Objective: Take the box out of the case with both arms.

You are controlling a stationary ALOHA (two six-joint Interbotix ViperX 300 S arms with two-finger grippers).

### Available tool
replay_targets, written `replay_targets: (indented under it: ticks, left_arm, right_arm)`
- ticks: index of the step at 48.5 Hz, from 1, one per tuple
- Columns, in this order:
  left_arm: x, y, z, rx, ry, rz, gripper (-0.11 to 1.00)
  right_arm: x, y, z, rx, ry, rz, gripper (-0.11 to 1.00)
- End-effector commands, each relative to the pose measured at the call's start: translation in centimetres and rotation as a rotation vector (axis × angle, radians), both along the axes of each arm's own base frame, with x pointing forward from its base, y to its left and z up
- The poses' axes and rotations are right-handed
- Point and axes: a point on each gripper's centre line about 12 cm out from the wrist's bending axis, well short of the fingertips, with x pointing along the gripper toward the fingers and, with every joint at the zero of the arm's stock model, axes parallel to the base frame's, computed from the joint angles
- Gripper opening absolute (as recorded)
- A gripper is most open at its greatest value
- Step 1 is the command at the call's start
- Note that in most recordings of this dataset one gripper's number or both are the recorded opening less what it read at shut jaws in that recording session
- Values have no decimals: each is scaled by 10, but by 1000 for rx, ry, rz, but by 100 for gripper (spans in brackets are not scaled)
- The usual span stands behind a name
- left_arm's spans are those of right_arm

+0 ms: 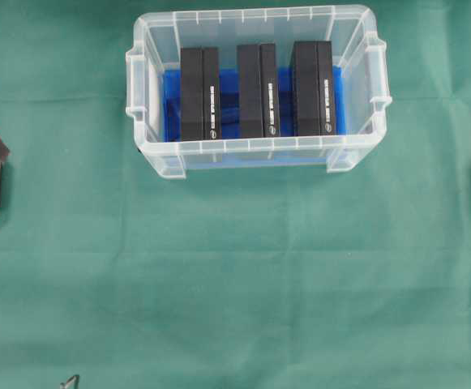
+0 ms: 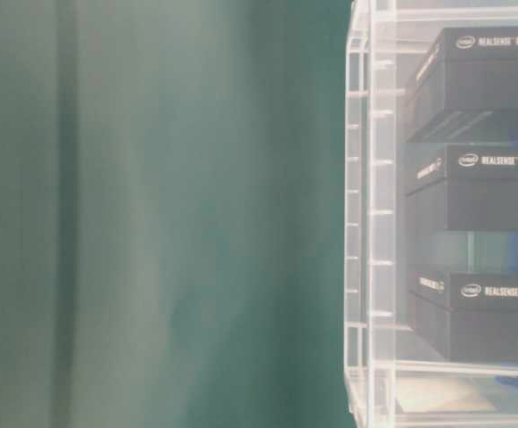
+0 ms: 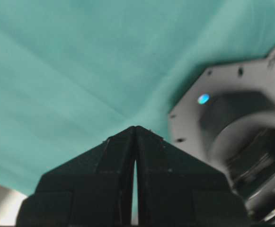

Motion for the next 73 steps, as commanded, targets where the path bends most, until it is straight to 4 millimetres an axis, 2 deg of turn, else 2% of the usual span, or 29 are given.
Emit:
replay_targets:
  ticks: [1, 9, 27, 37, 47, 55, 62, 73]
  left_arm:
    - [-3, -1, 6, -36, 18, 72, 0]
    - [-1, -2, 0, -41, 108, 101, 0]
    - [6, 2, -4, -29, 187, 129, 0]
    - [10, 27, -3, -2, 193, 186, 0]
    - [10, 60, -3, 36, 217, 218, 0]
    - [7, 77, -3, 47, 247, 240, 0]
    - [5, 83, -2, 56, 248, 239, 0]
    - [6, 83, -3, 49, 249, 242, 0]
  right_arm:
    - [2, -2, 6, 10, -17, -130, 0]
    - [4, -7, 4, 13, -18, -338, 0]
    - [9, -13, 1, -23, 6, -346, 0]
    - [9, -41, -1, -63, 26, -367, 0]
    - [9, -84, -6, -98, 39, -337, 0]
    - [8, -115, -11, -134, 21, -338, 0]
    - [14, -122, -13, -169, -21, -309, 0]
    - [16, -121, -14, -151, -23, -310, 0]
